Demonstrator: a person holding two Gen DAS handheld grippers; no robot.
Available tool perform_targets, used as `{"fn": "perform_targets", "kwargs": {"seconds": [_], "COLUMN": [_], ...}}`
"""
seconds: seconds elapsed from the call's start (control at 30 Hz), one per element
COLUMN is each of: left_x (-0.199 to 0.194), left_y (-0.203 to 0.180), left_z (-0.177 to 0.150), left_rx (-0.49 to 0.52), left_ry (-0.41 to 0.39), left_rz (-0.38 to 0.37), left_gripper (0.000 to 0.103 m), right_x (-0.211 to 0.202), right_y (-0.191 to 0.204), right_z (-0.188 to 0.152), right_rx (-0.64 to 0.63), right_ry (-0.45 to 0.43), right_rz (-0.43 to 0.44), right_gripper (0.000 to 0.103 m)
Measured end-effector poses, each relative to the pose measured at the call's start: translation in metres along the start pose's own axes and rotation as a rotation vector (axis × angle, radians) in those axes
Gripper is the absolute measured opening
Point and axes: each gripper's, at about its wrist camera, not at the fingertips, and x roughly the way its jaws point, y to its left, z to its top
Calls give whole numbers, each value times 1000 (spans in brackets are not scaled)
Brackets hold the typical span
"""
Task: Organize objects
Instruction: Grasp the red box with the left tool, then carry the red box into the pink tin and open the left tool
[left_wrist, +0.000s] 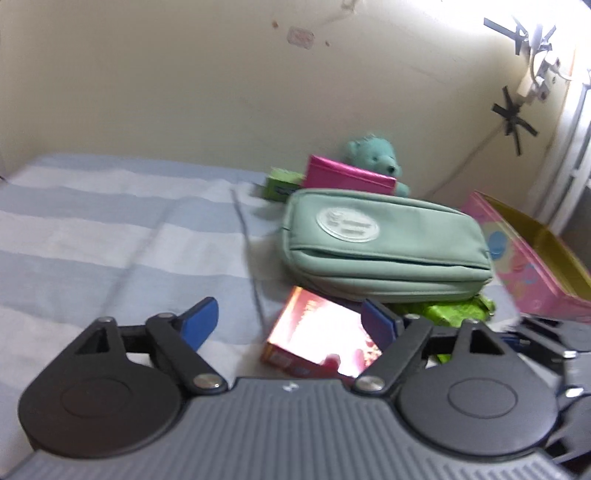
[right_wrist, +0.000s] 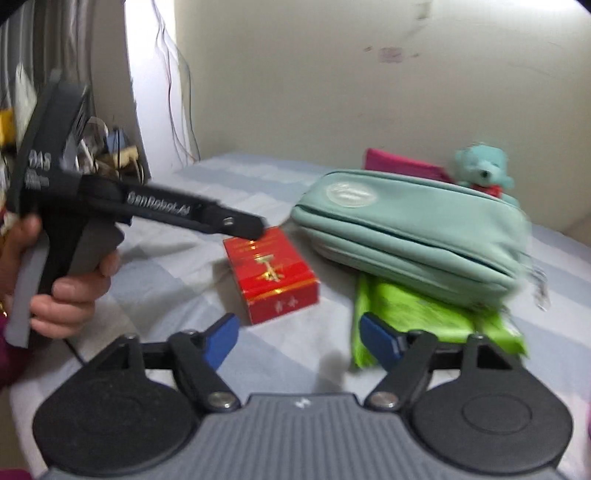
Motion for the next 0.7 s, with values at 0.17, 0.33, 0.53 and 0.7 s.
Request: {"fn": "perform_targets", "kwargs": {"seconds": [0.17, 0.33, 0.53, 0.7], "left_x": [13, -8, -19, 12], "left_y": [3, -23, -111, -212], "left_z": [-12, -21, 1, 24], "left_rx": [-39, -8, 118, 255], "left_ry": [59, 46, -21, -78], "left_rz": [-77, -84, -190, -288], "left_gripper": [63, 60, 60, 62], "right_x": [38, 28, -46, -112], "right_y": [9, 17, -1, -66], "right_z": [14, 0, -28, -40], "right_rx": [-29, -71, -190, -103], "right_ry": [33, 12, -157, -229], "right_rz": [56, 35, -187, -363], "right_gripper": [79, 65, 65, 65]}}
